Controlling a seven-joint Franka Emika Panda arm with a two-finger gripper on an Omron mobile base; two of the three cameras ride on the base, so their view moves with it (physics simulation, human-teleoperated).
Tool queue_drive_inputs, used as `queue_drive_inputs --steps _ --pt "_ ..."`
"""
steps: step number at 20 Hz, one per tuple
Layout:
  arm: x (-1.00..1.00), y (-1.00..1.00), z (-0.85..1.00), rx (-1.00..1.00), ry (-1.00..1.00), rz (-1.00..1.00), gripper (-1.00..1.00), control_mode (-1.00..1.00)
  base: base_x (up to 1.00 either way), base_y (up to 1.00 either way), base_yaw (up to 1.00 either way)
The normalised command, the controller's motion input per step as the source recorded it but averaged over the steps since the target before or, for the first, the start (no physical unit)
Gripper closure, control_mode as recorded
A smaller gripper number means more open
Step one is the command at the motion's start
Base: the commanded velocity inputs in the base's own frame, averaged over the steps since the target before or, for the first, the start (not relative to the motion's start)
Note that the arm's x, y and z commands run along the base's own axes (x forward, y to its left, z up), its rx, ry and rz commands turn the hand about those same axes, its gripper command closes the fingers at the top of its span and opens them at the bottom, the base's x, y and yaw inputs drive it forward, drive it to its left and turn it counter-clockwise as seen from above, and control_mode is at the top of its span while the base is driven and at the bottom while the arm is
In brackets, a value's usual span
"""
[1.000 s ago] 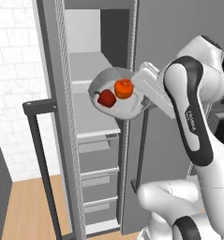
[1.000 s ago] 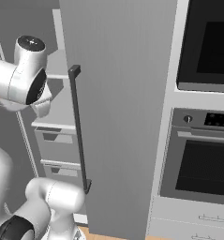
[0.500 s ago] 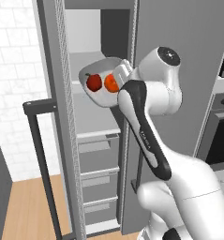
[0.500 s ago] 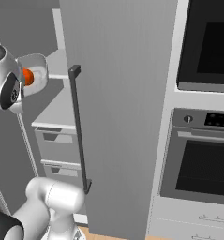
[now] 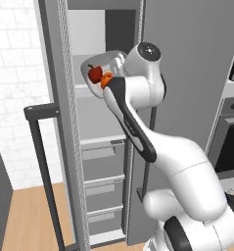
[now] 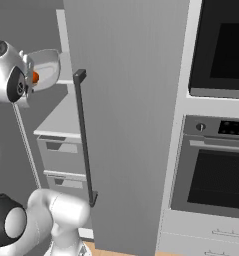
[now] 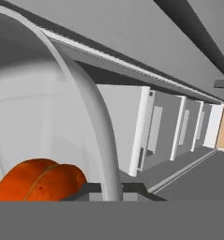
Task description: Take the meat container that has the shrimp and place it on the second highest rack of the freezer. Then take the vegetable container that has the squash and bell pepper and place it on the highest rack of the freezer.
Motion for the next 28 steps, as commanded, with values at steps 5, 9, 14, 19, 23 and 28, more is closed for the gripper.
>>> queue_drive_inputs --steps 5,9,14,19,23,28 --pt "0.65 0.23 0.0 0.01 0.01 -0.03 1.0 -1.0 0.0 0.0 0.0" --pt "0.47 0.34 0.0 0.0 0.0 -0.03 1.0 -1.0 0.0 0.0 0.0" --pt "0.58 0.14 0.0 0.0 0.0 -0.01 1.0 -1.0 0.0 0.0 0.0" --pt "0.61 0.03 0.0 0.0 0.0 -0.02 1.0 -1.0 0.0 0.0 0.0" --pt "0.58 0.04 -0.01 0.0 0.0 -0.02 1.0 -1.0 0.0 0.0 0.0" --pt "0.72 0.07 -0.06 0.0 0.02 -0.05 1.0 -1.0 0.0 0.0 0.0"
